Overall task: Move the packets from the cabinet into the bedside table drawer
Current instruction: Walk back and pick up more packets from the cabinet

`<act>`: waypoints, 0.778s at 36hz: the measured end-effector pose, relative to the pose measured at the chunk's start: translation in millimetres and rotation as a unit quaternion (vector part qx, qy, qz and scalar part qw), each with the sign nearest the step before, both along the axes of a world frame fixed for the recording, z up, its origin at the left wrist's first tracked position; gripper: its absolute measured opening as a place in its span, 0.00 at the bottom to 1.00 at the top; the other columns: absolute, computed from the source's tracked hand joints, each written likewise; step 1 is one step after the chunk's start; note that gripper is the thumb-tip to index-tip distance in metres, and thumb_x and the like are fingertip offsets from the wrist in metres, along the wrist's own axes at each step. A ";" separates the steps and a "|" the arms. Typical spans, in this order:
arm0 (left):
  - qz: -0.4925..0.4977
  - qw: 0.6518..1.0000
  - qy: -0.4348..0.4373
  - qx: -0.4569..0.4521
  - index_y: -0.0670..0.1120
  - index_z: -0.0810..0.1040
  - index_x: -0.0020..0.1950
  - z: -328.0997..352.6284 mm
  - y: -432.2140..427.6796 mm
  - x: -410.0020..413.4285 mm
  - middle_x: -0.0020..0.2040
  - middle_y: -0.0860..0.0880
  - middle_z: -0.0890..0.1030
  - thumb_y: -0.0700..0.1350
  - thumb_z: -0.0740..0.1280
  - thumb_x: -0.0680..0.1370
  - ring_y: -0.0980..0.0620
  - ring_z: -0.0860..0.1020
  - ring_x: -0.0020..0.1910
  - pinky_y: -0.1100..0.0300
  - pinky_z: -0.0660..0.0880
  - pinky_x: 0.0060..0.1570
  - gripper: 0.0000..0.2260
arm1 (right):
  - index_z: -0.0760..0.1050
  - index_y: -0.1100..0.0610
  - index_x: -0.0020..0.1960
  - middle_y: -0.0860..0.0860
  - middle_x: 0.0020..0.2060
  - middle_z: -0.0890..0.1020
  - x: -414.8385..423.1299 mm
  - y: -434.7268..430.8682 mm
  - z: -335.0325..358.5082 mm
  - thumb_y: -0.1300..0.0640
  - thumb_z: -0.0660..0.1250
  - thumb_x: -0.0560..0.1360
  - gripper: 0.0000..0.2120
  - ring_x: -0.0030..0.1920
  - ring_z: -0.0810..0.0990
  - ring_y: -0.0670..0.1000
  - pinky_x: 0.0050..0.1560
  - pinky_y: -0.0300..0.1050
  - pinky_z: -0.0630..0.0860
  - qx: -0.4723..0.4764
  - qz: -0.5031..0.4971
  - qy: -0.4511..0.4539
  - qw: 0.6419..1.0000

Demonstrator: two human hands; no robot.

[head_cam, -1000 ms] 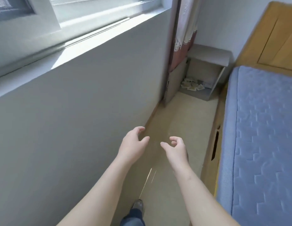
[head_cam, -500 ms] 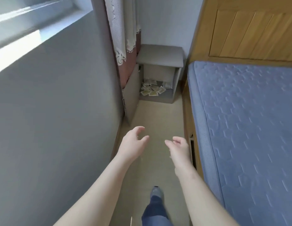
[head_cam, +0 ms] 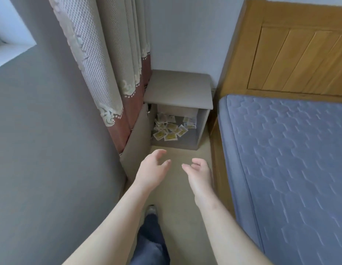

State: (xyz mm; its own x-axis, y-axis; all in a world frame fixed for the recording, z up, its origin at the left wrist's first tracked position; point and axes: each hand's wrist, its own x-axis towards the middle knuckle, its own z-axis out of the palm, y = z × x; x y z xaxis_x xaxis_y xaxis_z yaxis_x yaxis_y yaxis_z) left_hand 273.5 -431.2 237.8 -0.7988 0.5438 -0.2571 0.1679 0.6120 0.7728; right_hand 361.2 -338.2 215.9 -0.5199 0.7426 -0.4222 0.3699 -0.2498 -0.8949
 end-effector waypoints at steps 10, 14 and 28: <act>-0.056 0.998 0.003 -0.026 0.48 0.70 0.69 -2.9 129.6 -179.6 0.66 0.49 0.74 0.45 0.63 0.79 0.51 0.74 0.62 0.66 0.65 0.56 0.18 | 0.69 0.54 0.63 0.50 0.56 0.74 -172.9 118.0 2.3 0.57 0.67 0.75 0.18 0.52 0.73 0.49 0.48 0.40 0.66 0.001 -0.006 -0.017 1.000; -0.070 0.997 -0.013 -0.032 0.47 0.70 0.70 -10.9 173.3 -224.7 0.66 0.49 0.74 0.45 0.63 0.79 0.51 0.73 0.63 0.69 0.64 0.55 0.18 | 0.69 0.54 0.63 0.51 0.56 0.75 -208.3 162.9 -12.3 0.58 0.68 0.75 0.18 0.51 0.73 0.49 0.48 0.40 0.66 -0.003 -0.019 -0.035 0.999; 0.030 0.984 -0.122 -0.125 0.51 0.67 0.70 -156.3 301.1 -327.0 0.66 0.47 0.75 0.44 0.60 0.79 0.47 0.74 0.62 0.61 0.70 0.59 0.19 | 0.68 0.54 0.63 0.52 0.55 0.75 -336.3 313.9 -128.0 0.59 0.66 0.75 0.18 0.53 0.74 0.50 0.52 0.41 0.68 -0.042 0.152 -0.152 0.976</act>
